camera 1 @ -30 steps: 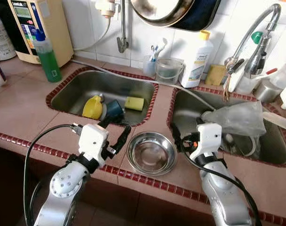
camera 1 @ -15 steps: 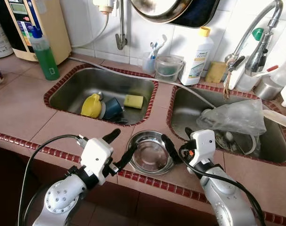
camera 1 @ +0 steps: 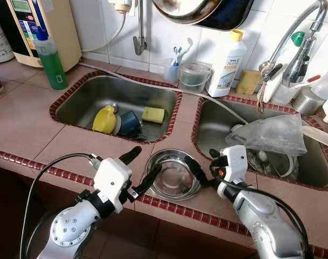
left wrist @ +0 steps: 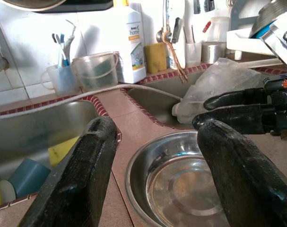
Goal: Kitchen organization
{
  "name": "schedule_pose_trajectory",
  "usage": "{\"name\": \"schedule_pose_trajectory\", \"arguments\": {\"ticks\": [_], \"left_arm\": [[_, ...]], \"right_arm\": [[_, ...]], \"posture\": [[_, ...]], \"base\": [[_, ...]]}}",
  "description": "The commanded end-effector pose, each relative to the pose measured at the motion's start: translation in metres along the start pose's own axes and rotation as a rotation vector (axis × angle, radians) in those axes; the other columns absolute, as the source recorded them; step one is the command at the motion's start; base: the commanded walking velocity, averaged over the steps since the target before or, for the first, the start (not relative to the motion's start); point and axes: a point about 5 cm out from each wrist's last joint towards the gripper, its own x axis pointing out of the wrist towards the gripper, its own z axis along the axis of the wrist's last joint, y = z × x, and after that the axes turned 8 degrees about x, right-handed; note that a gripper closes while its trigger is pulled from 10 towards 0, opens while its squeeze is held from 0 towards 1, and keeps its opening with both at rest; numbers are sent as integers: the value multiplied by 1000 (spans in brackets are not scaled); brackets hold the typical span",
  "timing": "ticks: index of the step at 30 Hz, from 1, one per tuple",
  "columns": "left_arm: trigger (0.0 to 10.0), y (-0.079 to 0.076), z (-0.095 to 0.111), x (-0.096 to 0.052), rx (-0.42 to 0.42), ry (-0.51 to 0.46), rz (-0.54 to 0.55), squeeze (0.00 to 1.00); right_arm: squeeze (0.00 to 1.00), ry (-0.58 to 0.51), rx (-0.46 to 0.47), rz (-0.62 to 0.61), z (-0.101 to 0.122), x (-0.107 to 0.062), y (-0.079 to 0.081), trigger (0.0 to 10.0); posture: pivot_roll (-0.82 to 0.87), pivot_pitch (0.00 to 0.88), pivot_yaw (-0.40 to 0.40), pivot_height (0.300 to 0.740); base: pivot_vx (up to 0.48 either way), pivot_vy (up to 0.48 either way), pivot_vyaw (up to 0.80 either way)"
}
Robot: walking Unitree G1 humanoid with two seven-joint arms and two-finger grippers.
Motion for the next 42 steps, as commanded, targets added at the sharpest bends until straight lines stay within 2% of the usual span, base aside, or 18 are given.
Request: {"name": "schedule_pose_trajectory", "arguments": {"ticks": [1, 5, 14, 16, 18, 19, 20, 21, 22, 31, 42], "left_arm": [[10000, -2, 6, 2, 5, -20, -16, 0], [10000, -3, 8, 1, 7, -24, -19, 0], [10000, -5, 11, 1, 6, -26, -30, 0], [10000, -6, 11, 1, 5, -25, -27, 0], [10000, -6, 12, 0, 2, -24, -22, 0], [10000, -6, 12, 0, 2, -24, -21, 0], [10000, -6, 12, 0, 2, -24, -20, 0], [10000, -6, 12, 0, 1, -23, -17, 0], [10000, -6, 12, -1, 0, -22, -16, 0], [10000, -10, 12, -4, -15, -14, -36, 0], [10000, -23, 11, -17, -47, 24, -133, 0]], "right_arm": [[0, 3, 24, 7, 4, 0, -3, 10000], [0, 21, 46, 23, 4, 0, -3, 9961], [0, 141, 102, 86, -5, 4, -1, 10000], [0, 151, 110, 88, -6, 5, -1, 8510], [0, 165, 130, 86, -7, 5, -2, 8275], [0, 172, 133, 84, -8, 5, -3, 6549], [0, 178, 135, 83, -9, 5, -3, 6549], [0, 196, 137, 69, -12, 5, -6, 3059], [0, 201, 139, 73, -13, 4, -6, 0], [0, 204, 167, 67, -12, 3, -7, 0], [0, 185, 179, 70, -7, 8, -8, 0]], "posture": [[-3, 44, -76, 740], [2, 41, -77, 740], [10, 46, -83, 740], [13, 48, -83, 740], [14, 51, -84, 740], [14, 52, -84, 740], [14, 52, -84, 740], [15, 57, -84, 740], [14, 57, -85, 740], [10, 72, -87, 740], [18, 78, -83, 740]], "base": [[0, 0, 0], [0, 0, 0], [0, 0, 0], [0, 0, 0], [0, 0, 0], [0, 0, 0], [0, 0, 0], [0, 0, 0], [0, 0, 0], [0, 0, 0], [0, 0, 0]]}}
